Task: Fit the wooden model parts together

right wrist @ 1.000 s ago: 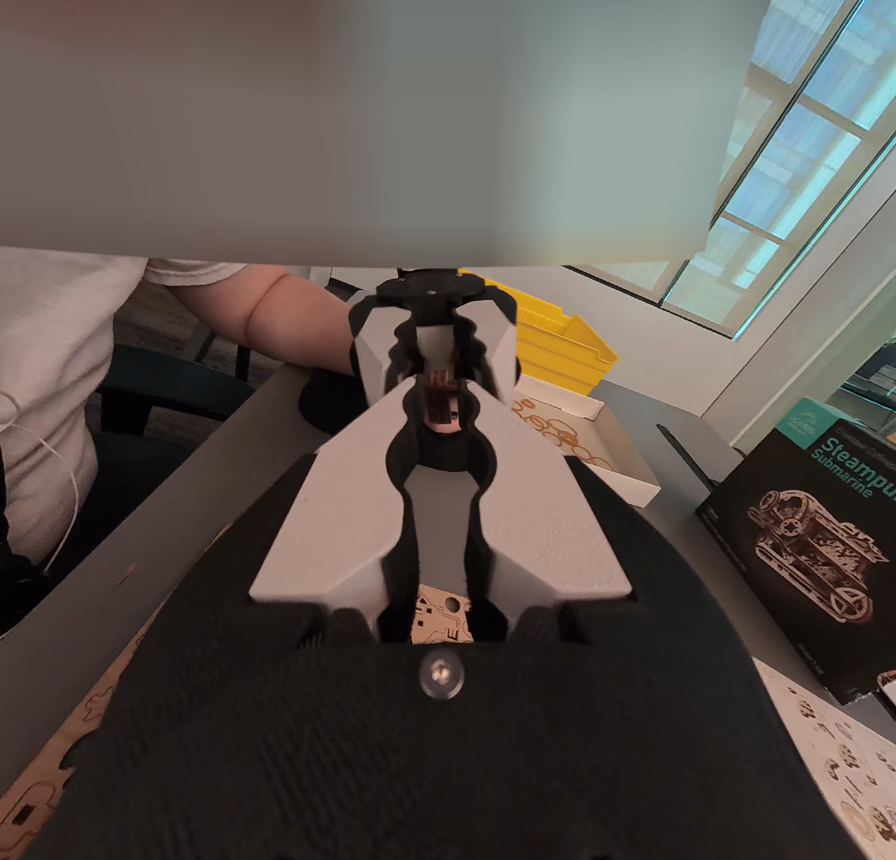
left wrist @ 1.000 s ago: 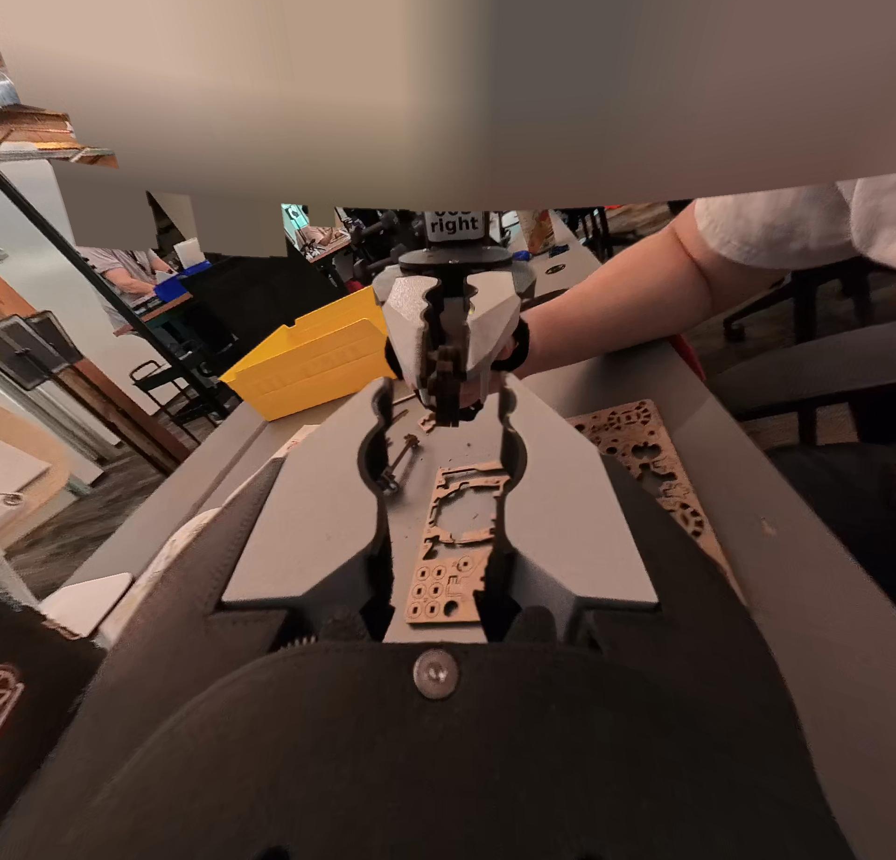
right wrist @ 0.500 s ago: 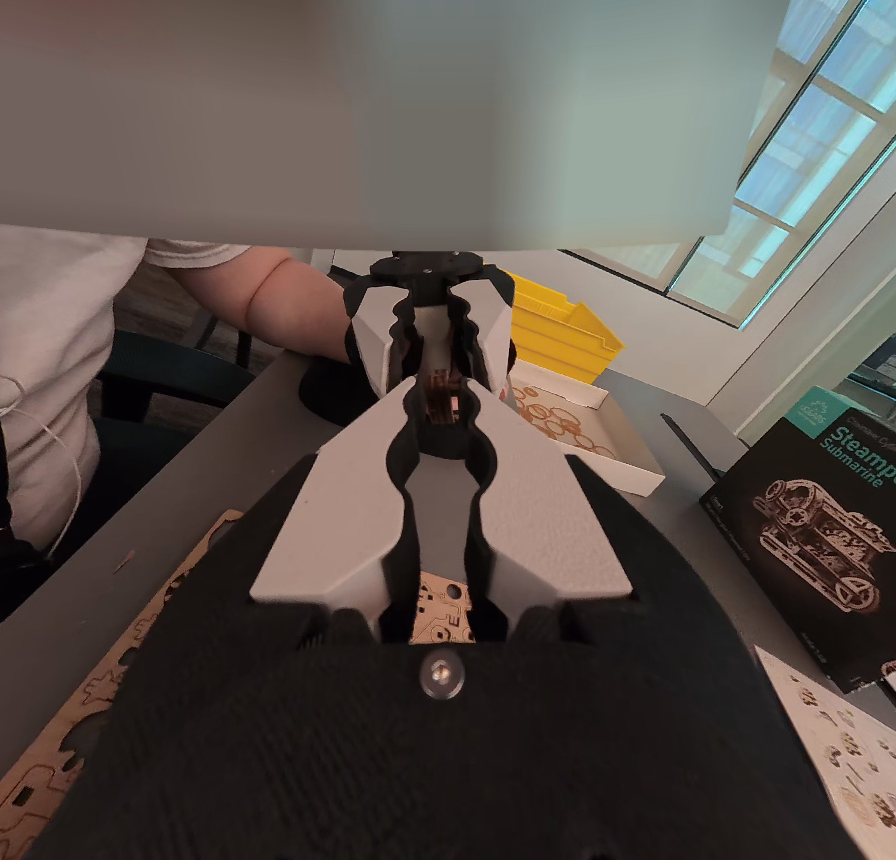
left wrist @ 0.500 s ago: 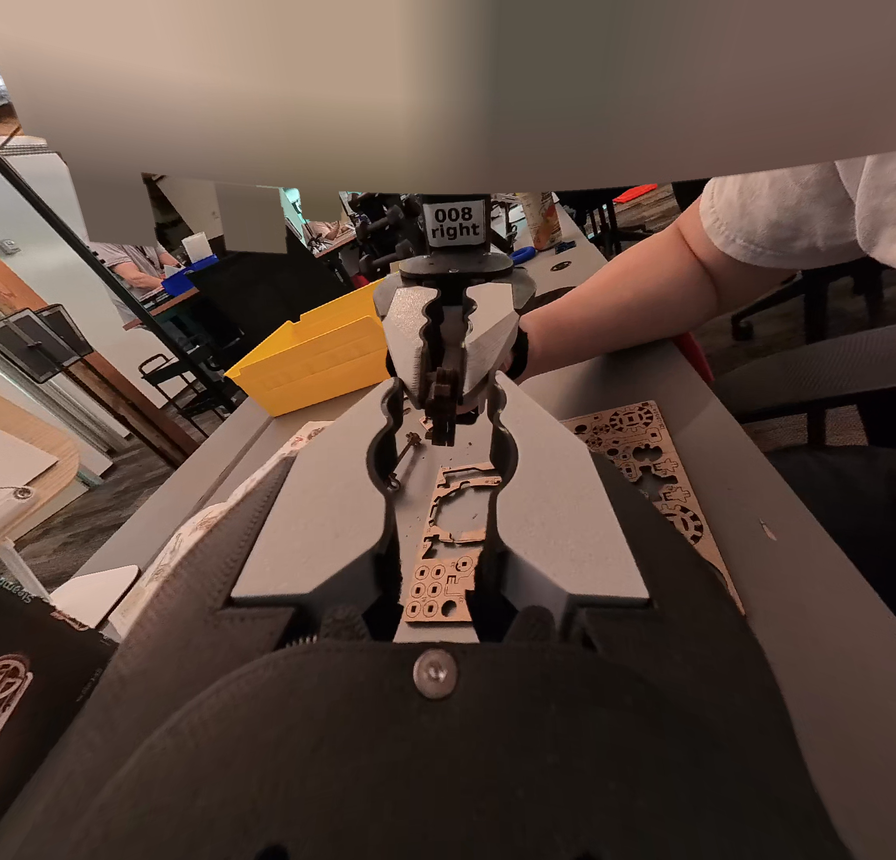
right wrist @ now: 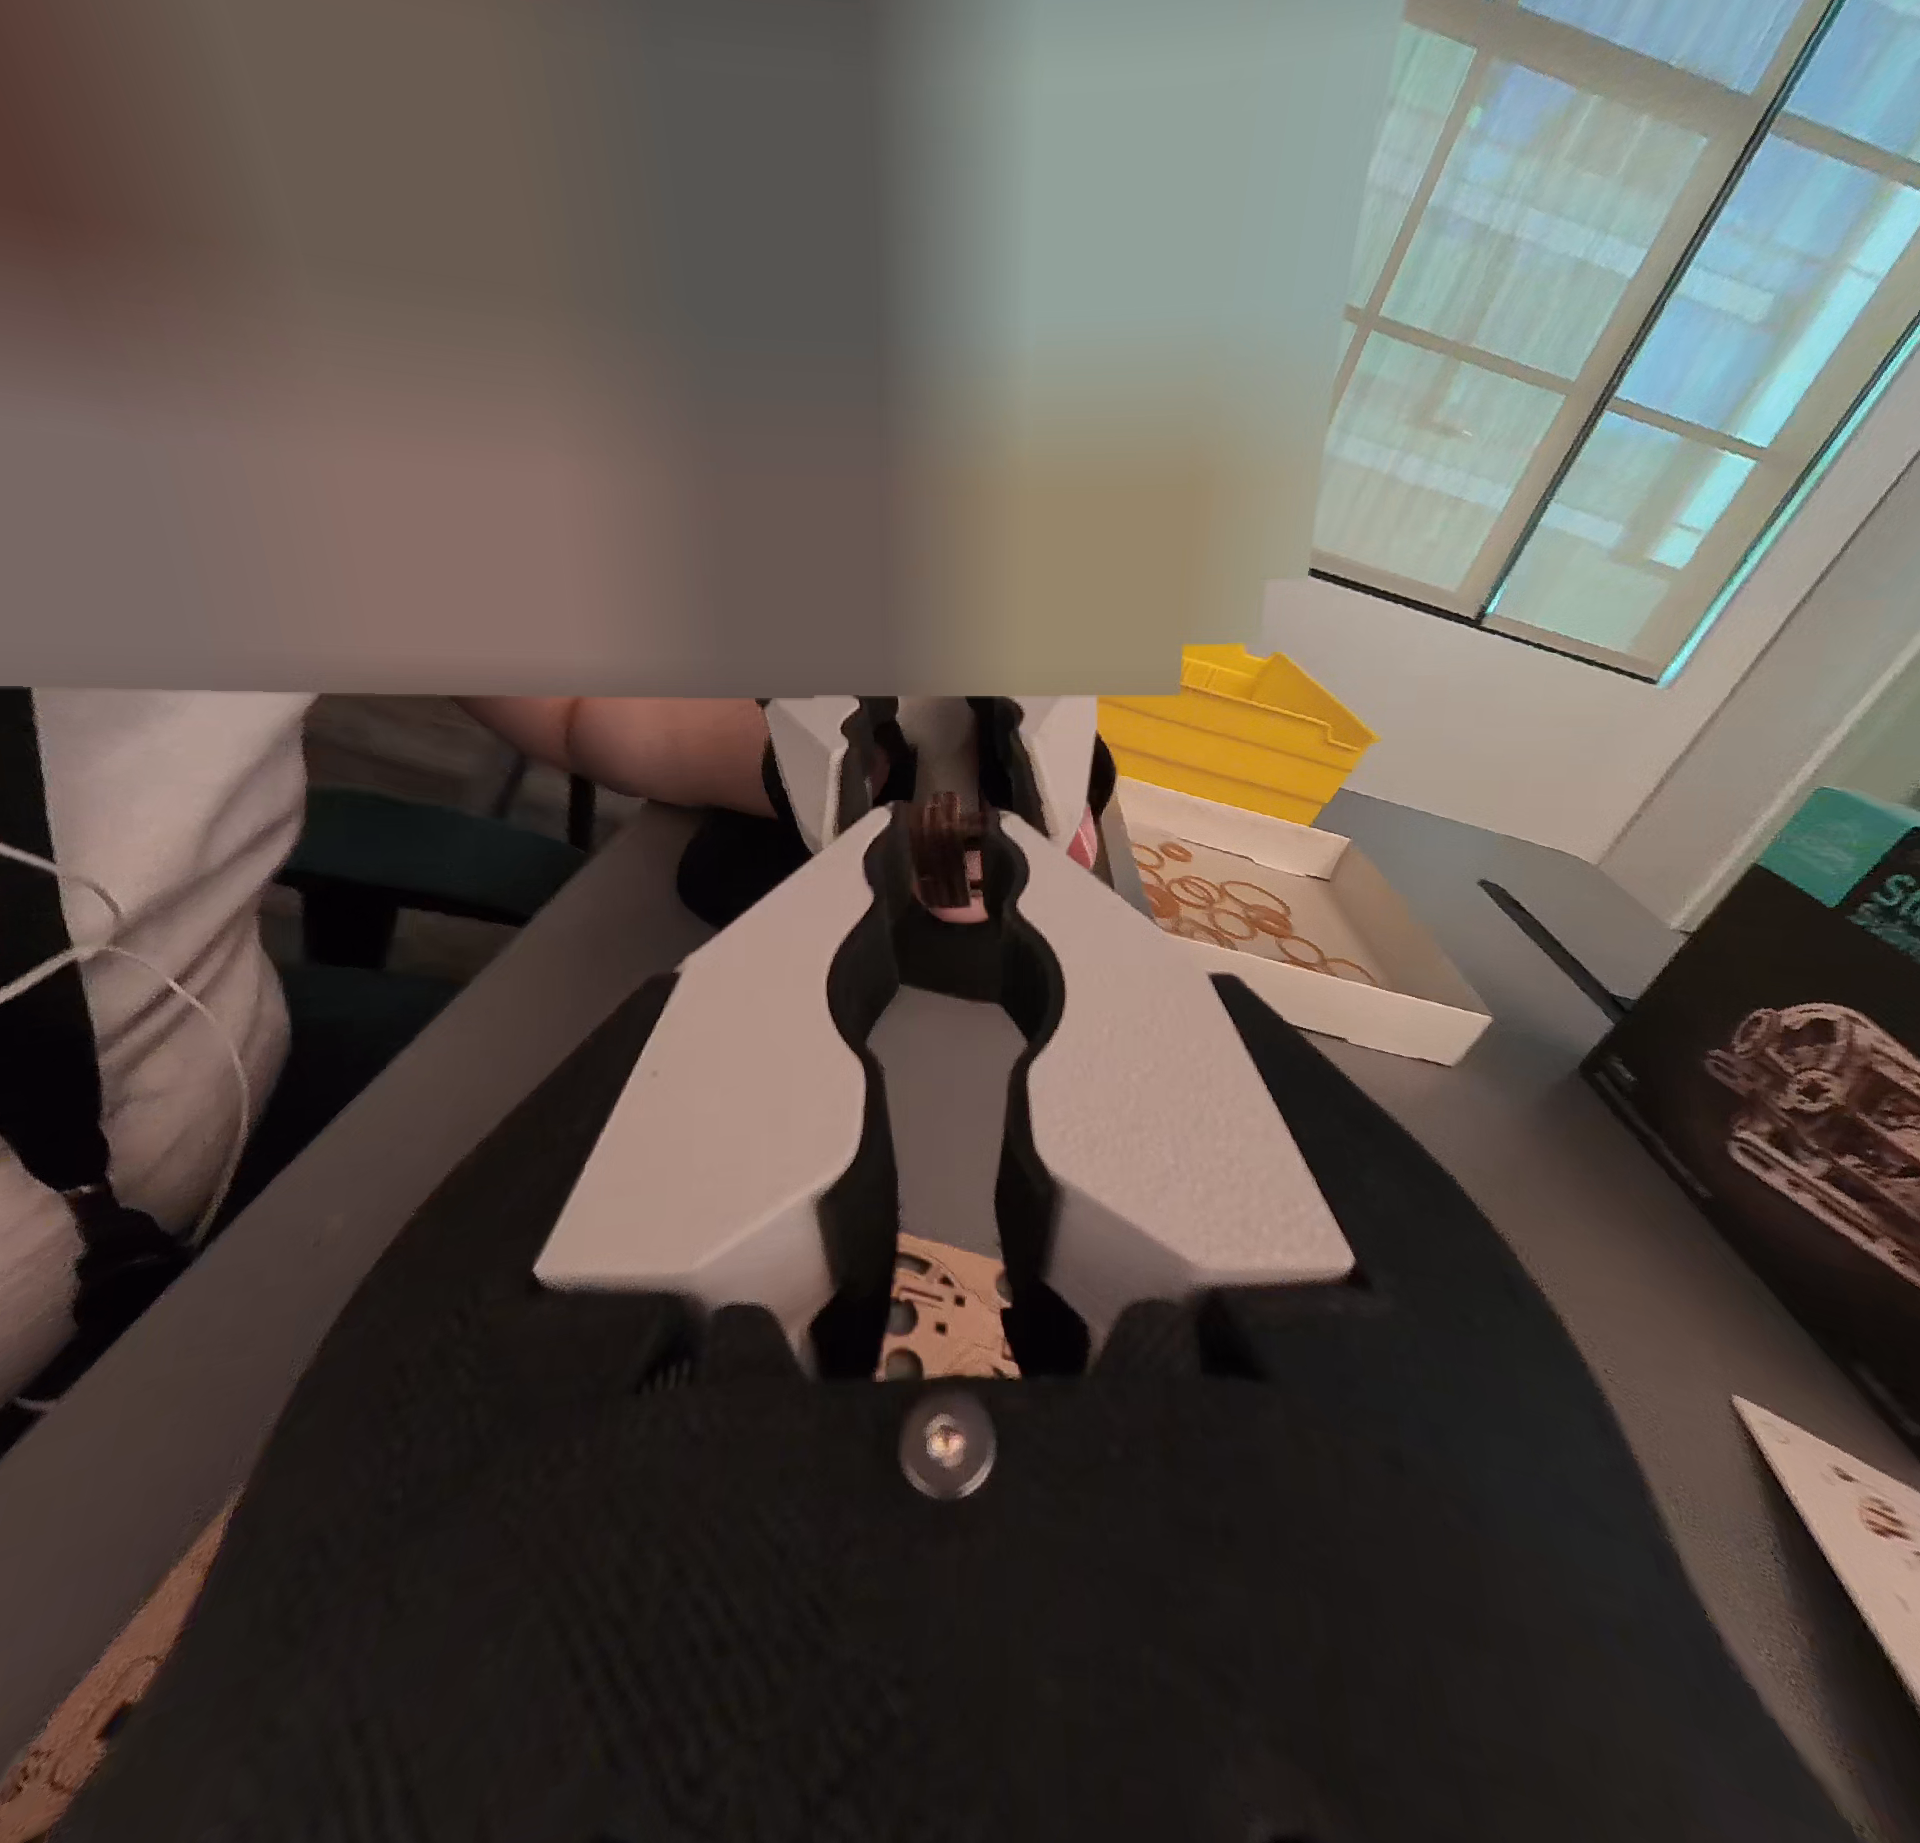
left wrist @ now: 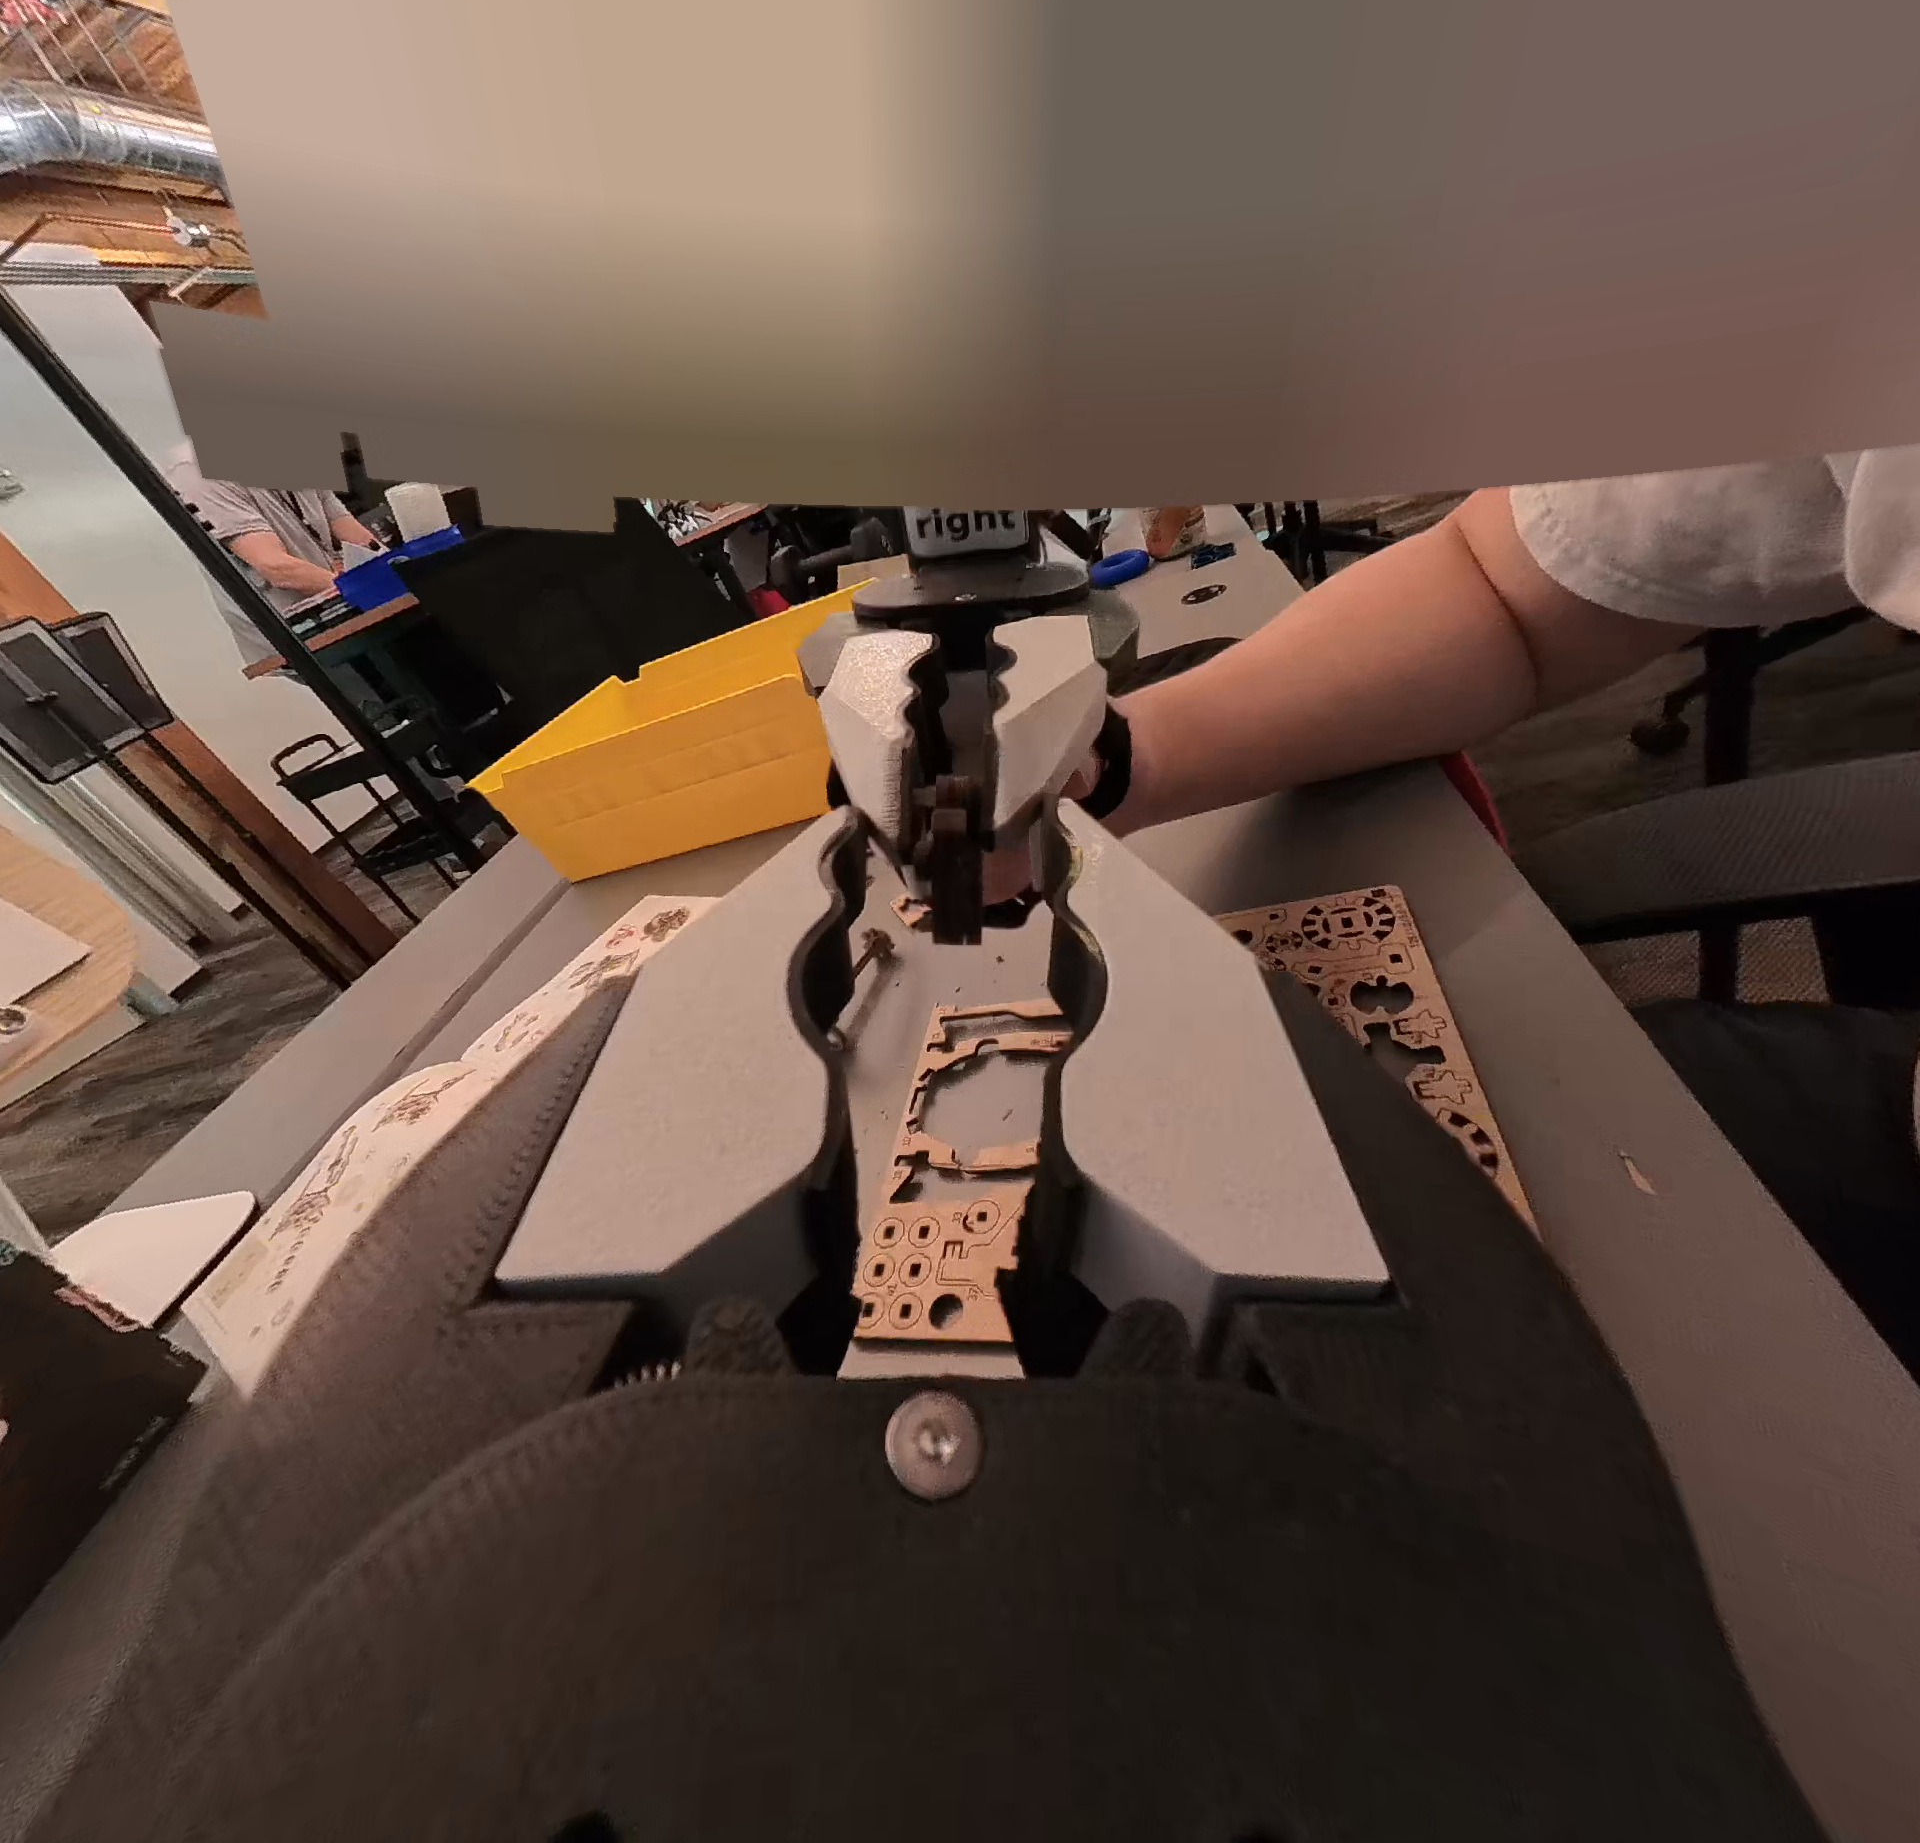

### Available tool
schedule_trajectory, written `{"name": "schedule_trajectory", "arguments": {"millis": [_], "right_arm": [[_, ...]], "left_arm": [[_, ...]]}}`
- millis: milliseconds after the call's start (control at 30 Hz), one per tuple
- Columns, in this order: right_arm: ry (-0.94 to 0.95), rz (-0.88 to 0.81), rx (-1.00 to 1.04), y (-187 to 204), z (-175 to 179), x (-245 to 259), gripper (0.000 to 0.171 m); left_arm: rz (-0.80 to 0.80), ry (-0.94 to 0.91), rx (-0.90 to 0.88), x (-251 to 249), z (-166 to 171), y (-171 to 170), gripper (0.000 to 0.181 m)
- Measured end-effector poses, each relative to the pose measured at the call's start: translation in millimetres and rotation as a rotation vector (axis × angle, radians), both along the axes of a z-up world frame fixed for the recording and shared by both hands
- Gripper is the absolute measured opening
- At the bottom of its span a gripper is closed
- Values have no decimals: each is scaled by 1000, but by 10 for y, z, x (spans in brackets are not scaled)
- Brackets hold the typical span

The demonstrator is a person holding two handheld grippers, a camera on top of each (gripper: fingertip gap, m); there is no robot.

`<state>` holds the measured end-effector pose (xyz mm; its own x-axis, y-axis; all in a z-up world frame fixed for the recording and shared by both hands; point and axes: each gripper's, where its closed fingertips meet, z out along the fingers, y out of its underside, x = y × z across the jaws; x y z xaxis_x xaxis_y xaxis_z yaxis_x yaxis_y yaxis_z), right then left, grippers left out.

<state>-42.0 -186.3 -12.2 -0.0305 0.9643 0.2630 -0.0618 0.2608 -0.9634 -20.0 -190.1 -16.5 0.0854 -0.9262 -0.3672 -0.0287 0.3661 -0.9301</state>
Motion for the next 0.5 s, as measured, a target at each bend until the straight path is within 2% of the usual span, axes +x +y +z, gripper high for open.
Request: {"name": "schedule_trajectory", "arguments": {"millis": [100,200,267,500], "right_arm": [[30,29,-75,26,14,17,12],[31,13,-49,43,10,23,11],[49,16,-44,40,36,33,11],[76,24,-57,34,67,28,12]], "left_arm": [[26,26,7,-15,-34,55,25],[18,43,-31,-16,-67,82,20],[-5,43,-80,-12,-74,78,10],[-50,31,-152,-10,-58,58,10]]}}
